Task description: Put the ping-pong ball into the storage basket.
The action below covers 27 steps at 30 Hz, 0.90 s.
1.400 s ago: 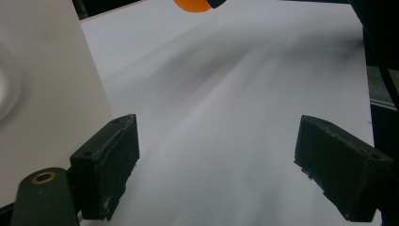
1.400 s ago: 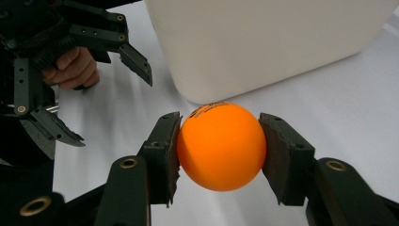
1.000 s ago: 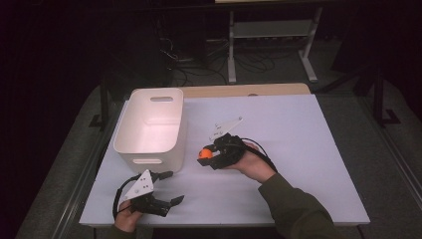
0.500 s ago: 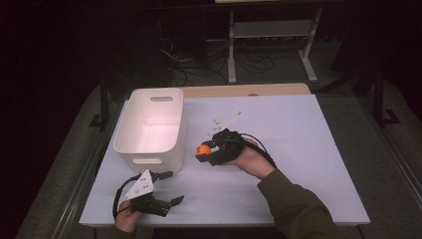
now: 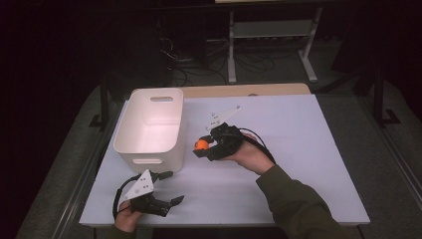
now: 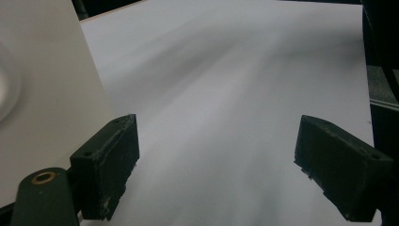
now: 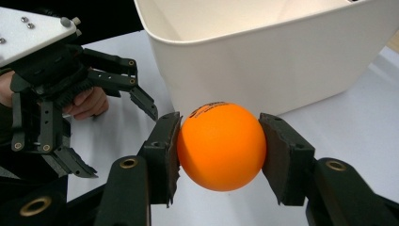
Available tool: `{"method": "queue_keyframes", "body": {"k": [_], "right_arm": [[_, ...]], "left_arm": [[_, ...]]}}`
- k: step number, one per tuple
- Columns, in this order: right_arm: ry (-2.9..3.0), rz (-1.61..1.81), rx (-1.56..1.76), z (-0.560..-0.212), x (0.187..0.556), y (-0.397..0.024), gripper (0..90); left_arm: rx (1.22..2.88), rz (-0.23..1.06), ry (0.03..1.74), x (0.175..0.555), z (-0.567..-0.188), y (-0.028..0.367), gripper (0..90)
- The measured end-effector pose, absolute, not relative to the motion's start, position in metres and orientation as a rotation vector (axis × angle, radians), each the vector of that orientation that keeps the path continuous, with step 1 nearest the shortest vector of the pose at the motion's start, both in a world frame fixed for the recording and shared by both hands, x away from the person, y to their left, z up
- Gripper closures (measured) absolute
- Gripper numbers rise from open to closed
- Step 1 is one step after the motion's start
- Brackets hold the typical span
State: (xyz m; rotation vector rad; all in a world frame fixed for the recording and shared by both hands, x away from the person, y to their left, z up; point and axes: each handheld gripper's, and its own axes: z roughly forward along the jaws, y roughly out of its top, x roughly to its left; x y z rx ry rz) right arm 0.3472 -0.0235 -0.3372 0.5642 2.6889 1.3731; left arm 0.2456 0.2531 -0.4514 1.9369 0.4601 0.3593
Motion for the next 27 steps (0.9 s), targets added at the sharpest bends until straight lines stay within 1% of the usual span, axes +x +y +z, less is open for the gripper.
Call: {"method": "queue_keyframes", "body": {"k": [27], "right_arm": [[2.670, 1.406, 0.547, -0.311, 0.357, -0.015, 49.6]], "left_arm": [[1.935, 0.360, 0.461, 0.246, -0.451, 0.253, 14.1]]}}
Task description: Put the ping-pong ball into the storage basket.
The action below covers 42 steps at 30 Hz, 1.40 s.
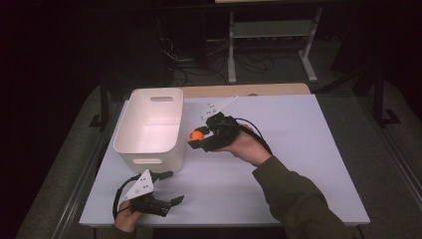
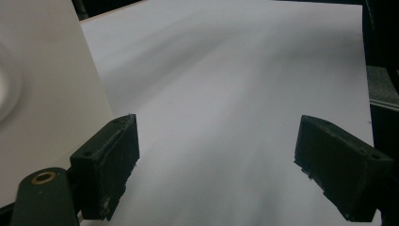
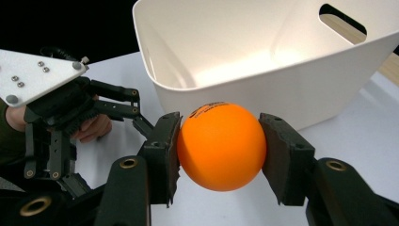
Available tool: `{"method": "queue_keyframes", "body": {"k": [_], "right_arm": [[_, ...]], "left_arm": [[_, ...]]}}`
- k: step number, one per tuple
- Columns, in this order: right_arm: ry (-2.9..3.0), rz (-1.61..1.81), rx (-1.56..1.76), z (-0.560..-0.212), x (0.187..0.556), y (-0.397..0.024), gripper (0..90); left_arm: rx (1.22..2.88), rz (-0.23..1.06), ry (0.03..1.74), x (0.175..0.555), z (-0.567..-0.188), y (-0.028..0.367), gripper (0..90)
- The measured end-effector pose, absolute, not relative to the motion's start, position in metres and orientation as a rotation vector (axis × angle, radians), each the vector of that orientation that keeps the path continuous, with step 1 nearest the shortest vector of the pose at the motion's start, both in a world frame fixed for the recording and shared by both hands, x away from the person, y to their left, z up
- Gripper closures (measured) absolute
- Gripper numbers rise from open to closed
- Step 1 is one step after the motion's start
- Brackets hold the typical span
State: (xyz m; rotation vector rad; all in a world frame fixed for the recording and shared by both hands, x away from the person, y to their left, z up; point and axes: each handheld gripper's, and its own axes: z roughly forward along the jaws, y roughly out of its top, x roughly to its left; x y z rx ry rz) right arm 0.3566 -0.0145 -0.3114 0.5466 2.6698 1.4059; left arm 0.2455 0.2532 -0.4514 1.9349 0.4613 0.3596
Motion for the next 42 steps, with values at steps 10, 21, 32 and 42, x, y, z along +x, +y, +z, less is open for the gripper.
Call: {"method": "queue_keyframes", "body": {"k": [10, 21, 32, 42], "right_arm": [[2.676, 1.426, 0.545, -0.305, 0.362, -0.008, 49.6], [2.675, 1.442, 0.546, -0.300, 0.367, 0.000, 49.6], [2.674, 1.447, 0.534, -0.294, 0.371, 0.009, 49.6], [2.683, 1.441, 0.508, -0.288, 0.372, 0.023, 49.6]], "left_arm": [[1.933, 0.359, 0.461, 0.245, -0.451, 0.253, 14.1], [1.934, 0.359, 0.461, 0.245, -0.451, 0.254, 14.1], [1.932, 0.356, 0.463, 0.245, -0.451, 0.254, 14.1], [1.929, 0.357, 0.462, 0.246, -0.451, 0.254, 14.1]]}}
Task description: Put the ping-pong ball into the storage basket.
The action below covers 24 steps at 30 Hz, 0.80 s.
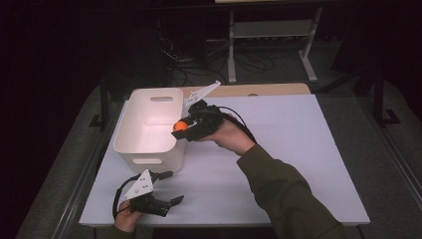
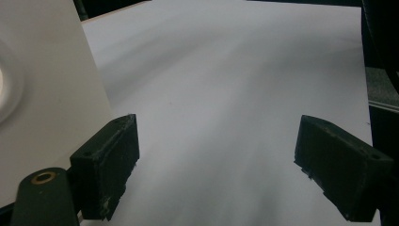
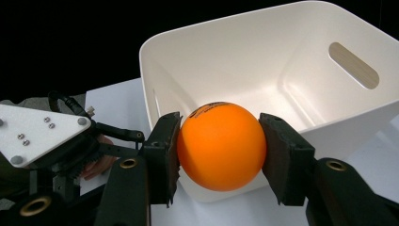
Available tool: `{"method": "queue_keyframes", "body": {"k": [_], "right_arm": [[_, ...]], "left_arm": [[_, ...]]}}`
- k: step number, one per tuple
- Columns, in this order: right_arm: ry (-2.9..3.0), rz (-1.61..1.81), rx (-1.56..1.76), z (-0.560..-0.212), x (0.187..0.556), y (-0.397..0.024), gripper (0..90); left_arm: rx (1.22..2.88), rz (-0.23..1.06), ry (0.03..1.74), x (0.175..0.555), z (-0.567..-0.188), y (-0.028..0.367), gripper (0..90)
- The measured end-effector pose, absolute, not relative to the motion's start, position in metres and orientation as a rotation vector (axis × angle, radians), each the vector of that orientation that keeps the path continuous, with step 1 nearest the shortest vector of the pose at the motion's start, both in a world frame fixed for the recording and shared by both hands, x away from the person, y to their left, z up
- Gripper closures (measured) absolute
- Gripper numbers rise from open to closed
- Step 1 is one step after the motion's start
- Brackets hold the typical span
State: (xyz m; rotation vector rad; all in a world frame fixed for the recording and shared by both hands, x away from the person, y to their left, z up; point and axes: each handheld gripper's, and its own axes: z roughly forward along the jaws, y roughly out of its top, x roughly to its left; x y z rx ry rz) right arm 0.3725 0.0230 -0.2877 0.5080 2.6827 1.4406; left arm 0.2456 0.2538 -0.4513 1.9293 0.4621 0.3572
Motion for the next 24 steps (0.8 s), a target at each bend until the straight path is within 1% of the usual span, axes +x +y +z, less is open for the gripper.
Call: {"method": "queue_keyframes", "body": {"k": [24], "right_arm": [[2.702, 1.408, 0.486, -0.294, 0.382, 0.057, 49.5]], "left_arm": [[1.924, 0.354, 0.461, 0.245, -0.451, 0.254, 14.1]]}}
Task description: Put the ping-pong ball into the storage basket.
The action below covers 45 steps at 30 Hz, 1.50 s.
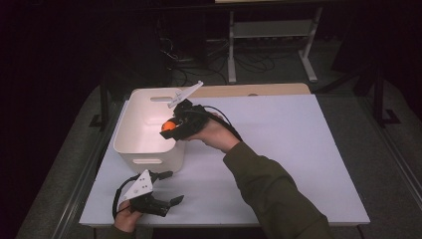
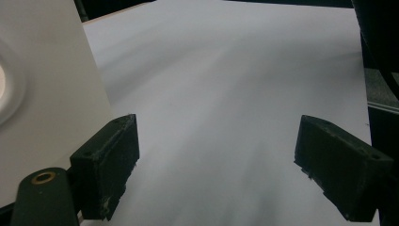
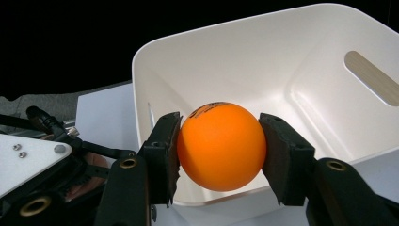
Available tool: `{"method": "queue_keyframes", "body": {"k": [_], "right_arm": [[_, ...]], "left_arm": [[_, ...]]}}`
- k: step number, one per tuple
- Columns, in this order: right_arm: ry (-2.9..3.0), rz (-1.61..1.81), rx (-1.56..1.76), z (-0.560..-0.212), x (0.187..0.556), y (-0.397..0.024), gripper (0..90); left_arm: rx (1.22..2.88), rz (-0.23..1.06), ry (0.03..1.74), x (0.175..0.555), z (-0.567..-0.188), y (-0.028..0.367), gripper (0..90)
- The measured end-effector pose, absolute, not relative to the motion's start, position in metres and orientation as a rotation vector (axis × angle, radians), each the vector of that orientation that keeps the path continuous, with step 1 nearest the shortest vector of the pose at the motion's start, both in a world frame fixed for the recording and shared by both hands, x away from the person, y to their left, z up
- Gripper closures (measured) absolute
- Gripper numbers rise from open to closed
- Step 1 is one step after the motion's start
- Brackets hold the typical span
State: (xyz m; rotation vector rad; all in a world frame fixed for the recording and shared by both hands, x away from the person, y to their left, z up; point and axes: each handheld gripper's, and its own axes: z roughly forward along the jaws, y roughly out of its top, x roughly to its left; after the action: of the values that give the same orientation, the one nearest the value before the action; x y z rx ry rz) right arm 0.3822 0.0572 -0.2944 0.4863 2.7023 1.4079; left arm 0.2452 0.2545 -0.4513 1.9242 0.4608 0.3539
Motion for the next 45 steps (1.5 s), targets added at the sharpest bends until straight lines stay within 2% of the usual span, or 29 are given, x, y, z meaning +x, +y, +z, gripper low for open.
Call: {"method": "queue_keyframes", "body": {"k": [25, 37, 45], "right_arm": [[2.743, 1.339, 0.471, -0.311, 0.384, 0.075, 47.1], [2.707, 1.364, 0.501, -0.308, 0.383, 0.063, 40.4], [2.682, 1.376, 0.521, -0.306, 0.383, 0.047, 39.1]], "left_arm": [[1.922, 0.359, 0.455, 0.245, -0.451, 0.255, 14.1], [1.922, 0.358, 0.457, 0.245, -0.451, 0.255, 14.1], [1.923, 0.357, 0.458, 0.246, -0.451, 0.255, 14.1]]}}
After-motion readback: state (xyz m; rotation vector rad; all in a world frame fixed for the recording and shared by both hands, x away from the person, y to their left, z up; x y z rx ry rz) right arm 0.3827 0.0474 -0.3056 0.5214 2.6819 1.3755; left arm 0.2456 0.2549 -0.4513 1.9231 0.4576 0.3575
